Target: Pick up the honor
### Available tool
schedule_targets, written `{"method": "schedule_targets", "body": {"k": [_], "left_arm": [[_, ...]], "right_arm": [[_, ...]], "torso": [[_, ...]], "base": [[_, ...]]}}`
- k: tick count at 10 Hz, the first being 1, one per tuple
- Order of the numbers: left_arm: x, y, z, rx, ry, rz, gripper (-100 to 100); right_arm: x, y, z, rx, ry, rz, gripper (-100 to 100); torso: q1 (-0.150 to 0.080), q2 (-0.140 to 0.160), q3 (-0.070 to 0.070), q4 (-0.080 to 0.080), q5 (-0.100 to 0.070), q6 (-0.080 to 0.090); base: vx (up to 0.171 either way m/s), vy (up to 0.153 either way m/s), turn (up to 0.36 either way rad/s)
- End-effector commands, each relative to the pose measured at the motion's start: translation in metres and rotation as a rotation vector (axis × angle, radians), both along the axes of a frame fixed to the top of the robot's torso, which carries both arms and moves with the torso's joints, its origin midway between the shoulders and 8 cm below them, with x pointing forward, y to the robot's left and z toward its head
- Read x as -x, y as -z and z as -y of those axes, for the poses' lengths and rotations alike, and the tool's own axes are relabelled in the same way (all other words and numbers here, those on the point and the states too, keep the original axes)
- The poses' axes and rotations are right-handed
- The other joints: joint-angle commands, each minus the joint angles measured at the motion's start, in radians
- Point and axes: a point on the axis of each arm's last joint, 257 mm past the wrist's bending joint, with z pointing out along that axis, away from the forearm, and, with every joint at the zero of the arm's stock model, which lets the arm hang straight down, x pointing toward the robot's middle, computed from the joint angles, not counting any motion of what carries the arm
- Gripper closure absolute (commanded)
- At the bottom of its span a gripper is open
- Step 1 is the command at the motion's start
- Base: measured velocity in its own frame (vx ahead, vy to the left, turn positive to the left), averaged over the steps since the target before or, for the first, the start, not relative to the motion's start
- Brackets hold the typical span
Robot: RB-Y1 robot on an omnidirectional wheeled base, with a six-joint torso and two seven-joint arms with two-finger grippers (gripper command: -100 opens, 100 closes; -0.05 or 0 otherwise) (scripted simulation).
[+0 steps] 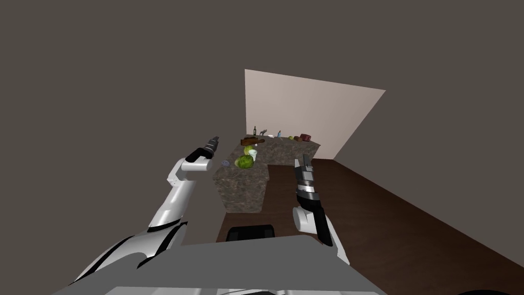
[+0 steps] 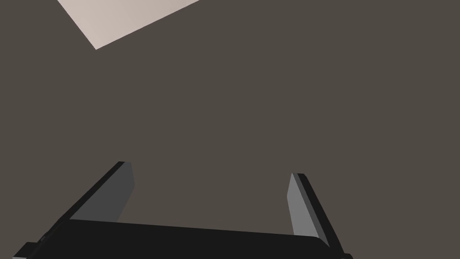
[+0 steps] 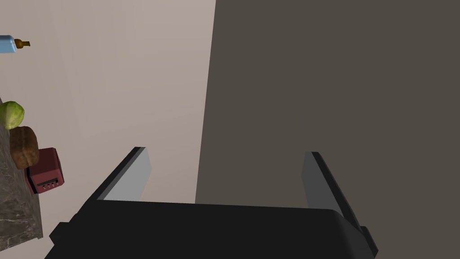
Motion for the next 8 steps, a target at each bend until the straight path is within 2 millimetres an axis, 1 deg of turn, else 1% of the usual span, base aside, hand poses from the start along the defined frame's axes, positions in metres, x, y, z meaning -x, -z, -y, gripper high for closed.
{"method": "schedule_targets", "body": {"k": [1, 2, 4, 5, 7, 8], "left_arm": [[-0.002, 0.007, -0.004, 0.006, -0.009, -0.032, -100], [-0.011, 0.008, -0.017, 0.012, -0.035, -0.066, -100], [-0.011, 0.017, -0.019, 0.019, -0.041, -0.100, -100], [-0.018, 0.019, -0.032, 0.027, -0.067, -0.135, -100], [-0.017, 0.028, -0.033, 0.035, -0.073, -0.171, -100], [-0.023, 0.031, -0.046, 0.046, -0.099, -0.211, -100]], "right_arm": [[0.000, 0.000, 0.000, 0.000, 0.000, 0.000, 0], [0.000, 0.000, 0.000, 0.000, 0.000, 0.000, 0], [0.000, 0.000, 0.000, 0.000, 0.000, 0.000, 0], [0.000, 0.000, 0.000, 0.000, 0.000, 0.000, 0], [0.000, 0.000, 0.000, 0.000, 0.000, 0.000, 0], [0.000, 0.000, 0.000, 0.000, 0.000, 0.000, 0]], "torso": [[0.000, 0.000, 0.000, 0.000, 0.000, 0.000], [0.001, 0.000, 0.000, 0.000, 0.000, 0.000], [0.000, 0.000, 0.000, 0.000, 0.000, 0.000], [0.001, 0.000, 0.000, 0.000, 0.000, 0.000], [0.000, 0.000, 0.000, 0.000, 0.000, 0.000], [0.001, 0.000, 0.000, 0.000, 0.000, 0.000]], "base": [[0.005, -0.011, 0.000], [0.010, -0.021, -0.048], [0.009, -0.015, -0.018], [0.011, -0.020, -0.066], [0.010, -0.013, -0.012], [0.016, -0.016, -0.058]]}}
